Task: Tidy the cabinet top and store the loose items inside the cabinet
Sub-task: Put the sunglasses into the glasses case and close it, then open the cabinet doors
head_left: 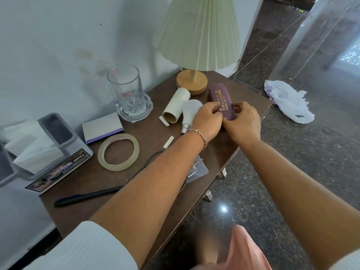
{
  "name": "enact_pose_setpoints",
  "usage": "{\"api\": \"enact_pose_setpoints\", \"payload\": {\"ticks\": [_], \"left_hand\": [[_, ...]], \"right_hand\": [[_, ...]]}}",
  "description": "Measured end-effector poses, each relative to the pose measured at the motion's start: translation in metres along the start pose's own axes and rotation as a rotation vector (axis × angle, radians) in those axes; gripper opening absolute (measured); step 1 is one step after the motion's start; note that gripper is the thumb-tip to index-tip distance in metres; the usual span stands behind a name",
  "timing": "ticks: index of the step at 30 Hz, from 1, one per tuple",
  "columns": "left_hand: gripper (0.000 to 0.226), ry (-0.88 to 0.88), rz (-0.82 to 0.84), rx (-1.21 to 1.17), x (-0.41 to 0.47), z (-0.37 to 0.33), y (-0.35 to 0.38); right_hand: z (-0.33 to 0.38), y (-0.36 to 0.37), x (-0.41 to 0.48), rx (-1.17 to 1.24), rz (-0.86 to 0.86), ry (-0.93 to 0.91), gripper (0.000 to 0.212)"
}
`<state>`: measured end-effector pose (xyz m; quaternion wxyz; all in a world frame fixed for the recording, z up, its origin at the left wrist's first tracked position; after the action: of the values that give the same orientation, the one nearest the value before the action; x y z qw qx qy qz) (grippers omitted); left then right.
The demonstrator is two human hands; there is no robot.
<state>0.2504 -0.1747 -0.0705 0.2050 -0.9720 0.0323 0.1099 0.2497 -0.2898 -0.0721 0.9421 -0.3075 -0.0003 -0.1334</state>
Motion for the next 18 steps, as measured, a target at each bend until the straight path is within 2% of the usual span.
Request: {"api": "enact_pose_setpoints", "payload": {"ticks": [2, 6, 9, 18], "left_hand": [[0.068, 0.011, 0.012, 0.025, 0.004, 0.002, 0.0], [0.05, -0.035, 0.032, 0.04, 0.003, 0.001, -0.005], [0.047, -0.071, 0.047, 0.032, 0.001, -0.005, -0.005], [0.052, -0.304, 0.077, 0.045, -0.056, -0.026, -0.004]], "right_hand": [[0.003, 0.005, 0.002, 0.009, -0.01, 0.003, 0.051], [0.008, 0.005, 0.0, 0.031, 0.016, 0.023, 0.051], [0.011, -0.004, -0.003, 0.012, 0.078, 0.056, 0.049], [0.02, -0.039, -0.052, 0.016, 0.205, 0.218, 0.032]]}}
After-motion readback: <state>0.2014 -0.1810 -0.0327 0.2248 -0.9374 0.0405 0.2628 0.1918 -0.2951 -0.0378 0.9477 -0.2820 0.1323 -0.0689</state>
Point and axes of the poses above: each hand's wrist, its own x-axis towards the middle knuckle, its own y-axis out of the palm, z = x × y, the point moved 4 cm from there along x, towards the middle knuckle, and after that the axes turned 12 degrees about x, right-handed, at the moved point
